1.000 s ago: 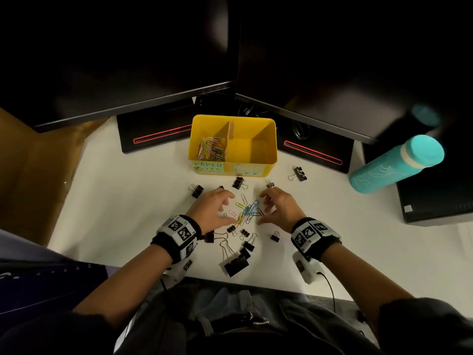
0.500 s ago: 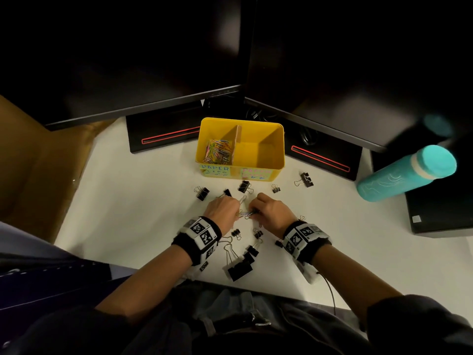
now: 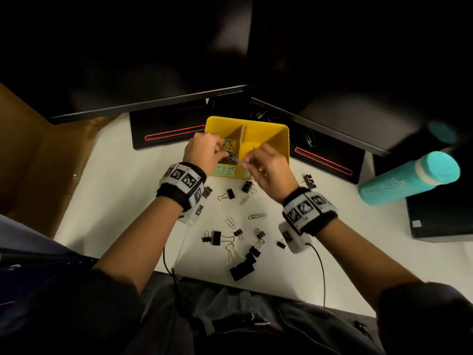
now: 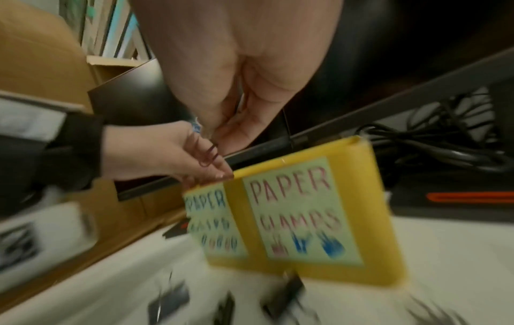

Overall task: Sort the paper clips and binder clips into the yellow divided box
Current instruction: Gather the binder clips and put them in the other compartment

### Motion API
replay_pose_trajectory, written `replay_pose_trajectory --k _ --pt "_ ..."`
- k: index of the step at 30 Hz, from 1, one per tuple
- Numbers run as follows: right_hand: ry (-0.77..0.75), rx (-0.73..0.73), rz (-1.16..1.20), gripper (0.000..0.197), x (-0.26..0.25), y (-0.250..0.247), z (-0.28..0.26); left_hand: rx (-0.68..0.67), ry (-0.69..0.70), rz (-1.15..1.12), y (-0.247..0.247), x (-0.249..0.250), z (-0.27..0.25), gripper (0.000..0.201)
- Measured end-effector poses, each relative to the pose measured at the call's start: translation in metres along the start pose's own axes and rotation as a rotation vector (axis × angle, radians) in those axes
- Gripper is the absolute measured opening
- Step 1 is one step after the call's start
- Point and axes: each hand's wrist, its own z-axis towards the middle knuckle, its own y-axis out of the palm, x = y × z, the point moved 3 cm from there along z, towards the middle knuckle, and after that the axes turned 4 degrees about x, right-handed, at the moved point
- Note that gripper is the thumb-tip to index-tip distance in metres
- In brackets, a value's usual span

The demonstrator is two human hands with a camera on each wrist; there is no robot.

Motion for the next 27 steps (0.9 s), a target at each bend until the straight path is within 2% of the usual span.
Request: replay_pose_trajectory --k 3,5,7,8,11,12,14,17,18,20,23,27 --pt "0.077 0.089 0.044 0.006 0.000 0.008 0.046 0.112 0.065 -0.047 -0.007 -0.002 -0.004 0.022" --pt "0.128 0.020 0.020 0.009 0.001 0.020 0.062 0.238 0.102 -0.089 -0.014 -0.008 -0.019 0.011" --pt "0.139 -0.092 -0.062 0.021 0.002 0.027 0.066 0.247 0.129 -0.064 -0.011 -0.015 -0.041 0.006" --pt "0.120 -0.100 -0.098 0.026 0.001 0.025 0.063 0.171 0.140 -0.049 -0.004 -0.018 -0.052 0.007" --pt "-0.002 0.014 -0.084 0.022 0.000 0.004 0.033 -0.239 0.159 -0.017 0.028 -0.027 -0.084 0.025" --pt "-0.034 0.006 -0.070 0.016 0.002 -0.001 0.017 -0.355 0.158 -0.004 0.039 -0.030 -0.092 0.031" --pt "-0.044 -0.142 -0.094 0.011 0.013 -0.004 -0.019 -0.507 0.163 0.037 0.054 -0.033 -0.099 0.040" --pt "0.025 -0.526 -0.260 0.043 0.040 0.013 -0.055 -0.572 0.184 0.101 0.064 -0.033 -0.097 0.044" --pt "0.033 -0.616 -0.313 0.053 0.046 0.020 -0.059 -0.562 0.194 0.114 0.066 -0.034 -0.097 0.041" --pt "0.040 -0.690 -0.366 0.061 0.053 0.035 -0.062 -0.523 0.222 0.114 0.069 -0.035 -0.098 0.031" --pt "0.097 -0.615 -0.303 0.049 0.062 0.041 -0.062 -0.477 0.208 0.058 0.073 -0.037 -0.105 0.019" --pt "0.139 -0.362 -0.235 0.017 0.075 0.033 -0.077 -0.434 0.201 0.001 0.081 -0.032 -0.107 0.012"
